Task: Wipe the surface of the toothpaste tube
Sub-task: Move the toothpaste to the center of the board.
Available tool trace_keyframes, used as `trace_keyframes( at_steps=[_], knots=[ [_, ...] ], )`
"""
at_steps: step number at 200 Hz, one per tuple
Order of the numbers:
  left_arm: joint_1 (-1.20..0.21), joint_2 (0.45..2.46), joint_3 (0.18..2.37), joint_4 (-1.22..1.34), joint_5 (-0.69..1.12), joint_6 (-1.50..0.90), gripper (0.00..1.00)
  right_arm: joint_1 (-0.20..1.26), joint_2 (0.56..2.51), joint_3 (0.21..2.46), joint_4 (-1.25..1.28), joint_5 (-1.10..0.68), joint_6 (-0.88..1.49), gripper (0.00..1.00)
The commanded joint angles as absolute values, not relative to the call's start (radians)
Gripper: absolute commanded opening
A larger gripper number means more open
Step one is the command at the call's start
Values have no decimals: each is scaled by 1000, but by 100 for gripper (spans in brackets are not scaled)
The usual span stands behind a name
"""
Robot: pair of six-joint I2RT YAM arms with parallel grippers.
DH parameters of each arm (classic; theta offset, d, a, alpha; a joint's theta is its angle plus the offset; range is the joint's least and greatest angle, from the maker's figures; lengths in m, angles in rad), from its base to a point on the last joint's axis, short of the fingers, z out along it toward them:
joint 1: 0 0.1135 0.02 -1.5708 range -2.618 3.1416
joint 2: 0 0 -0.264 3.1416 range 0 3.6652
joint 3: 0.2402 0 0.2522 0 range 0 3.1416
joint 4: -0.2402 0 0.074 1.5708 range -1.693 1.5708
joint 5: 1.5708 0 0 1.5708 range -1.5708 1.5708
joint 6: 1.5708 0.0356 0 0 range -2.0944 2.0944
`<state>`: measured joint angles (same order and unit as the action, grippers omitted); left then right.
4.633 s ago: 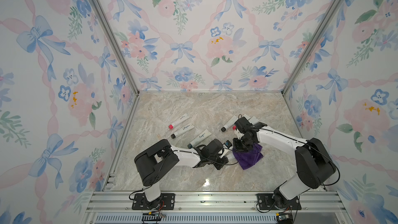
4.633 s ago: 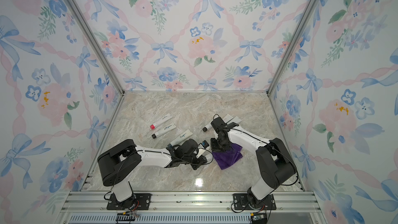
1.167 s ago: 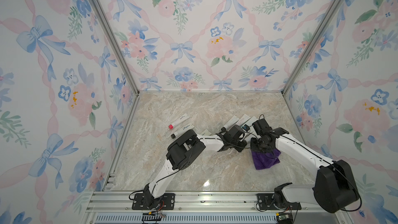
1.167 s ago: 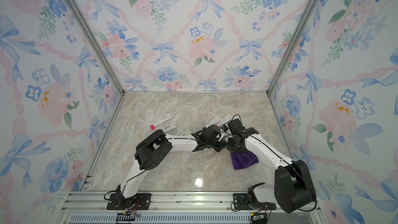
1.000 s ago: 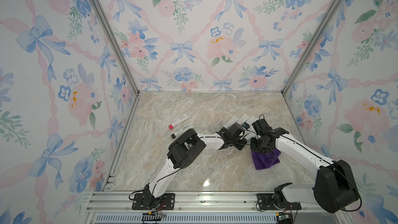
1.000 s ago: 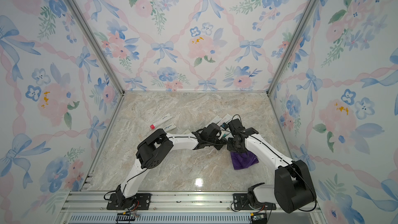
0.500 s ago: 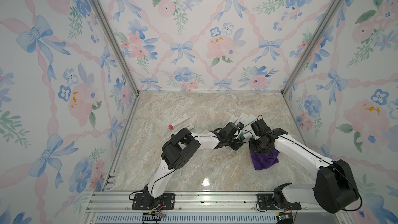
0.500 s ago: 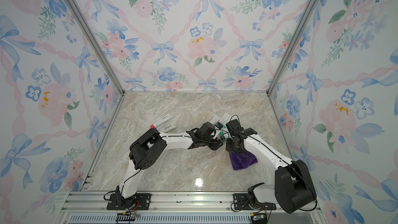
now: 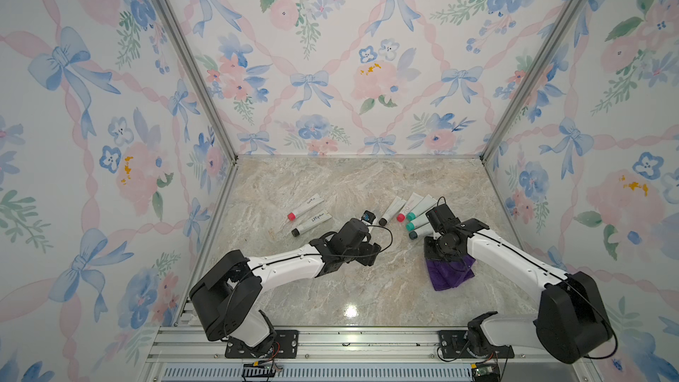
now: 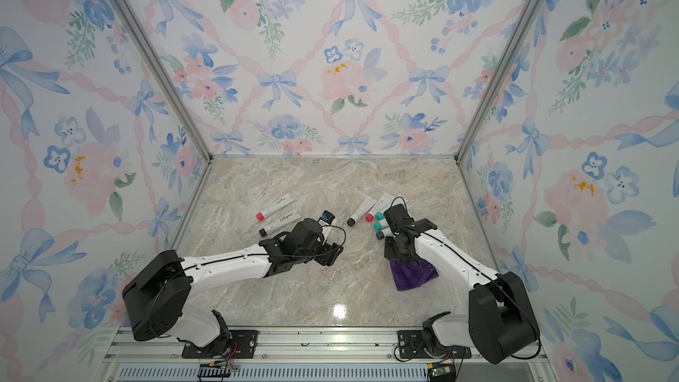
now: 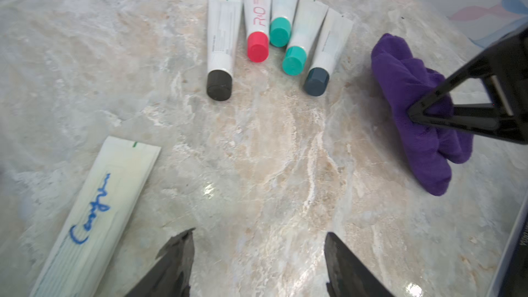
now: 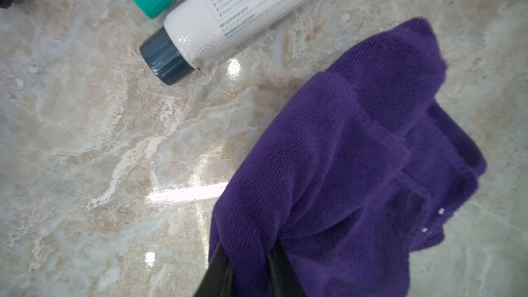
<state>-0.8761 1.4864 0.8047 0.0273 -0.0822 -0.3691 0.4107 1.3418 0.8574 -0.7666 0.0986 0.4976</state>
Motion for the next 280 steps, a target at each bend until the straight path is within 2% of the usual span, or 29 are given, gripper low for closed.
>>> trace_keyframes(
  at_steps=[1,65,149,169,200,238,280],
  knots=[
    [-828,1445,731,-31,-226,-451,75,426,1351,869,-758,96,503,20],
    [-695,1453,693,-34,-284,-497,76,433,1344,841,-742,92,502,20],
    [-669,1582,703,-34,-261,-506,75,432,1327,851,-755,96,493,20],
    [-669,1580,696,-34,-249,-503,68,432,1332,853,-753,96,493,20],
    [-669,1584,692,-34,-236,-503,43,434,1336,861,-755,96,494,20],
    [-677,1592,653,-33,-200,-510,25,435,1335,870,-761,95,494,20],
    [-732,1526,625,-29,-177,-496,23,438,1344,870,-758,97,495,20]
  ],
)
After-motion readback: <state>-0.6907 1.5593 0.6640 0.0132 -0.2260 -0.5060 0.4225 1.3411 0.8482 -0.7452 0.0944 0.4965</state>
